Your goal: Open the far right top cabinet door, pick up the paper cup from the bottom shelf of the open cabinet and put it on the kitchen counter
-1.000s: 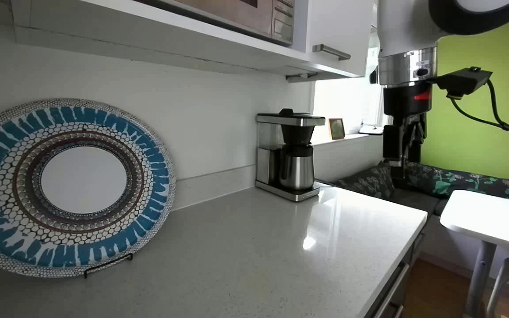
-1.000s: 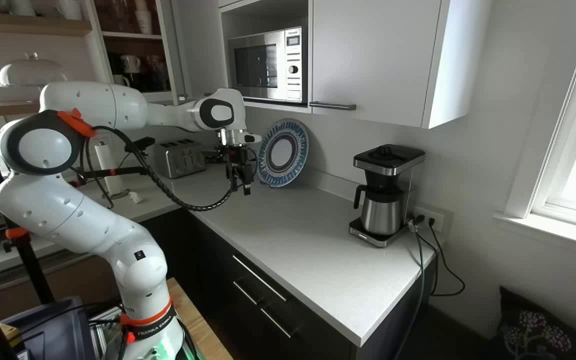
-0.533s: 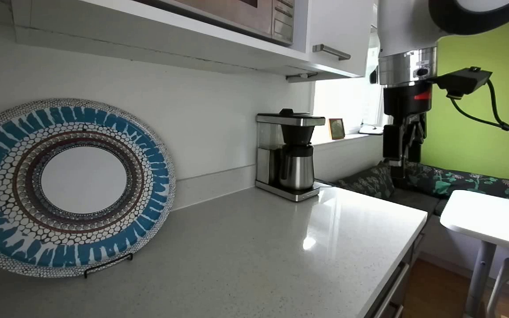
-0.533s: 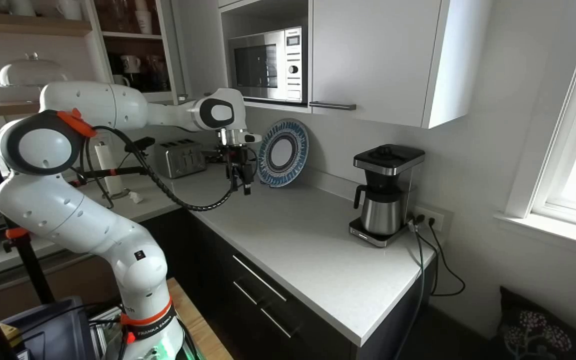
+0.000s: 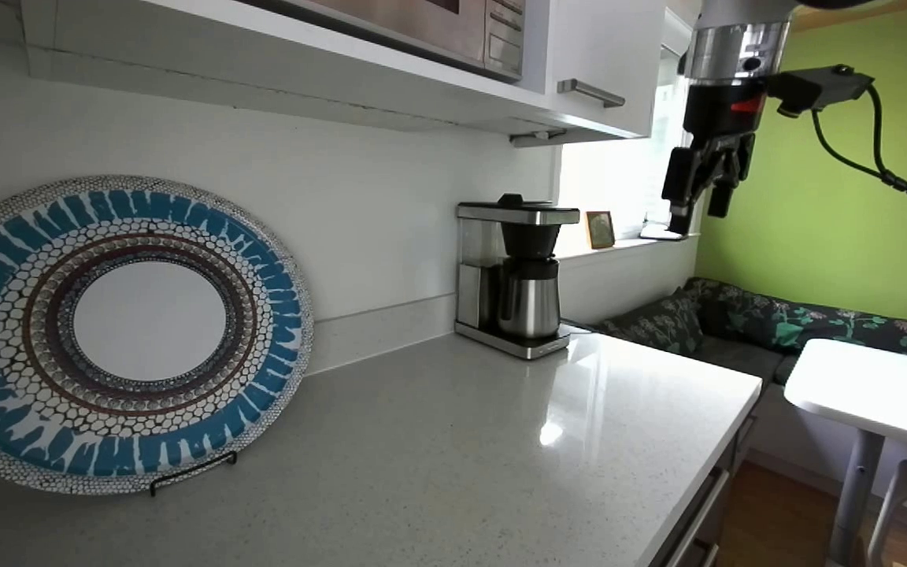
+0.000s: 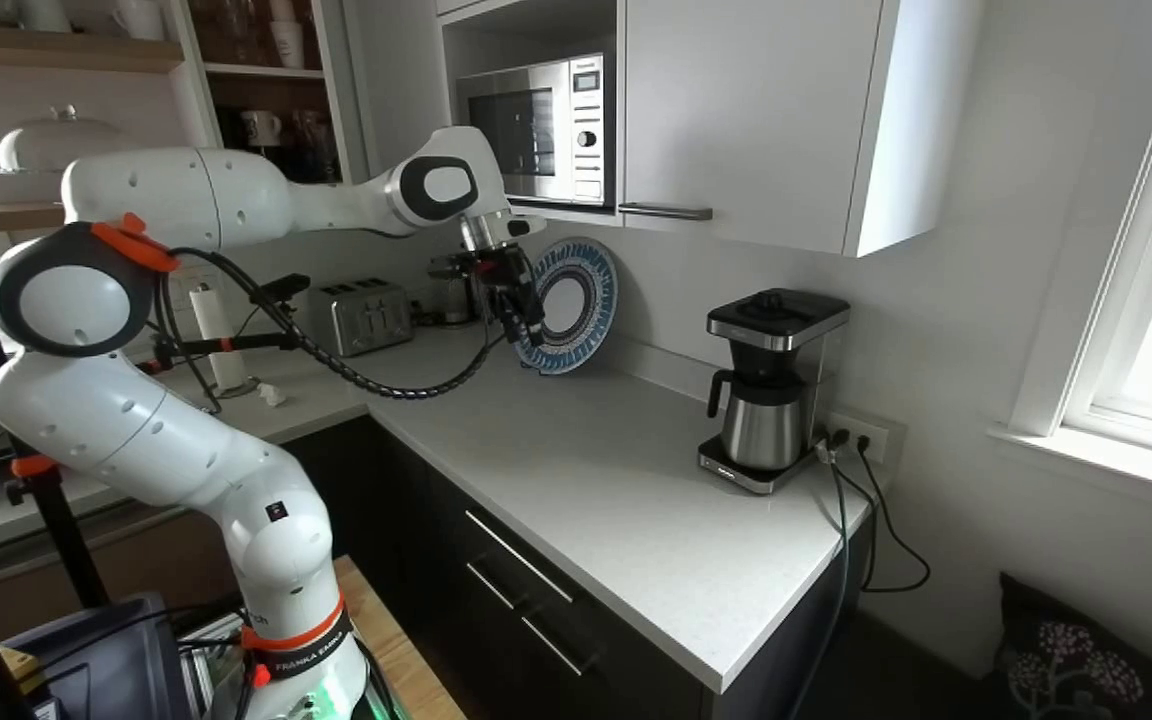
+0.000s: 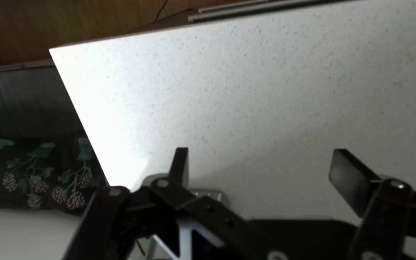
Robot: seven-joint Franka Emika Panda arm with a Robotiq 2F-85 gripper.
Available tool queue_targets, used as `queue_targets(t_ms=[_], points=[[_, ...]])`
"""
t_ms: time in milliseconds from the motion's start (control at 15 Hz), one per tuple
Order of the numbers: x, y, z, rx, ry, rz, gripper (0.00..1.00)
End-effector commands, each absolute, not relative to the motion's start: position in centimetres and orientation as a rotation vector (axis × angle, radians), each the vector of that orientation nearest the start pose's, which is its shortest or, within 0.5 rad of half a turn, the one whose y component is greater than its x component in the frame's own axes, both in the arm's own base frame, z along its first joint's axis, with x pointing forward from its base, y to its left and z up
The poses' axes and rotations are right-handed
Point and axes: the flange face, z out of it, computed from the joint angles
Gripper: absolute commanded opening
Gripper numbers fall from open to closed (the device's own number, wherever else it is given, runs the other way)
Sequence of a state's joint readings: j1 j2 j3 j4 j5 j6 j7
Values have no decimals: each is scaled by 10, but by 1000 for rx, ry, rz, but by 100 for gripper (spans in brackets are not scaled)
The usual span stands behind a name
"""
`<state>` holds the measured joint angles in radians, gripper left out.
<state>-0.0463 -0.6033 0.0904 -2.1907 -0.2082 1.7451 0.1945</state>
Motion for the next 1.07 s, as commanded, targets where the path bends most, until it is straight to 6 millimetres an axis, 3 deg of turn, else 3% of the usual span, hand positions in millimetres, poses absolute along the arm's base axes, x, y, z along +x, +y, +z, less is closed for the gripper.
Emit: queue_targets(t_ms=[0,400,467,533,800,933,1000], points=[[389,-18,661,-3232,481,-483,100],[396,-44,699,-2997,900,-634,100],[392,-36,701,-2990,745,-629,100],[391,-39,697,-3046,790,-630,100],[391,-36,701,-3008,771,-628,100],[395,-44,709,-2965,863,-696,100],[397,-54,715,-2953,923,-836,100]])
